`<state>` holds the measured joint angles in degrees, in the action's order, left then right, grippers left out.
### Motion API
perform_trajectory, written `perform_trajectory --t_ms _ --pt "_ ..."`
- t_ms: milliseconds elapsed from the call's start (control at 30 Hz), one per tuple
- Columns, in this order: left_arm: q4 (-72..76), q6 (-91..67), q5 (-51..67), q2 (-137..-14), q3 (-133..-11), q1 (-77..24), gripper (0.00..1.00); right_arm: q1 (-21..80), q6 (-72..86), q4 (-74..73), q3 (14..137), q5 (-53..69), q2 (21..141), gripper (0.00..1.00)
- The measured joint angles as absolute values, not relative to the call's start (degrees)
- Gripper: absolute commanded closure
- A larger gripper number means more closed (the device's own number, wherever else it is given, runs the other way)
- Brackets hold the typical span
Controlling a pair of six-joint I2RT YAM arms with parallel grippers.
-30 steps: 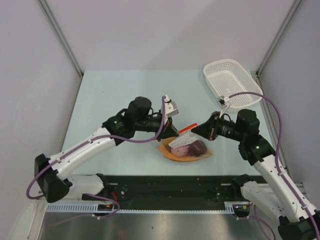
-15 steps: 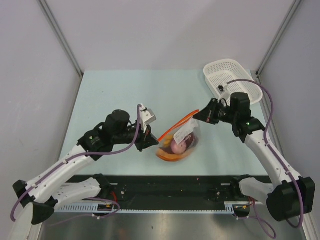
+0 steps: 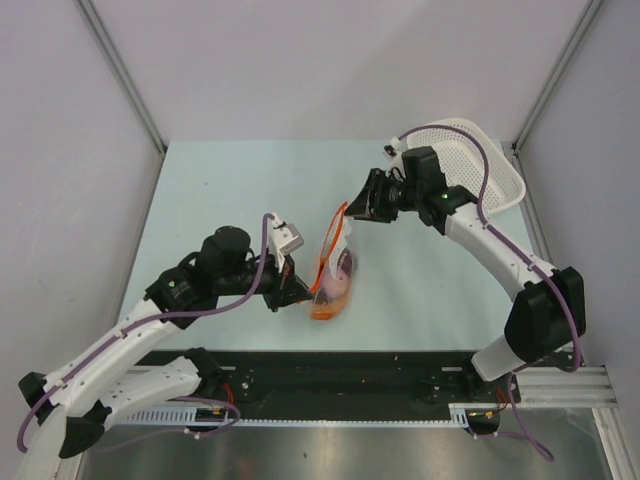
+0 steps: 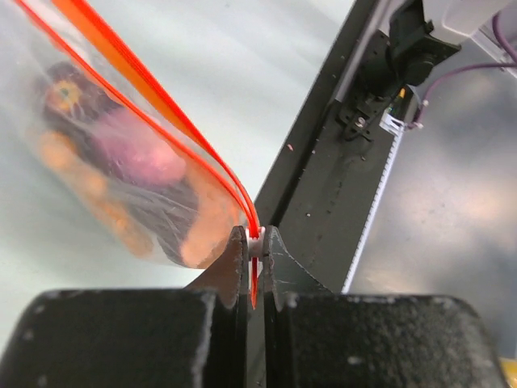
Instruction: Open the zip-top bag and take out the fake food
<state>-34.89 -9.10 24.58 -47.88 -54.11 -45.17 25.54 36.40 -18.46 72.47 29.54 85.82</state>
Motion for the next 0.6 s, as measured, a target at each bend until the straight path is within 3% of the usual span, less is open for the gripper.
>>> perform_trajectory --t_ms 33,67,133,233,367,500,600 --pt "-34.6 -9.2 25.5 -48.6 -54.1 -45.2 1.00 25.6 36.2 -21.7 75.1 28.2 87.2 0.45" --pt "-34.2 -9.6 26.3 -49.6 -54.1 -45.2 1.00 25.6 36.0 -25.0 77.5 27.0 88.1 0.28" --pt "-32.4 -10.3 28.1 -51.9 -54.1 -45.2 1.00 25.5 36.0 -30.3 80.0 25.3 88.4 0.19" --pt "-29.4 -11.7 30.2 -55.0 -54.1 -45.2 1.00 25.3 36.8 -38.4 80.5 23.2 86.7 0.19" --pt "-26.0 -13.2 32.1 -57.5 -54.5 -45.2 1.00 25.4 39.4 -44.0 76.2 23.1 81.9 0.26" --pt "-24.5 -13.8 33.5 -58.2 -54.9 -45.2 1.00 27.4 43.5 -44.9 72.4 22.5 74.9 0.35" --pt "-24.5 -14.0 33.7 -58.1 -54.9 -45.2 1.00 29.6 44.8 -43.6 73.0 21.3 73.0 0.36"
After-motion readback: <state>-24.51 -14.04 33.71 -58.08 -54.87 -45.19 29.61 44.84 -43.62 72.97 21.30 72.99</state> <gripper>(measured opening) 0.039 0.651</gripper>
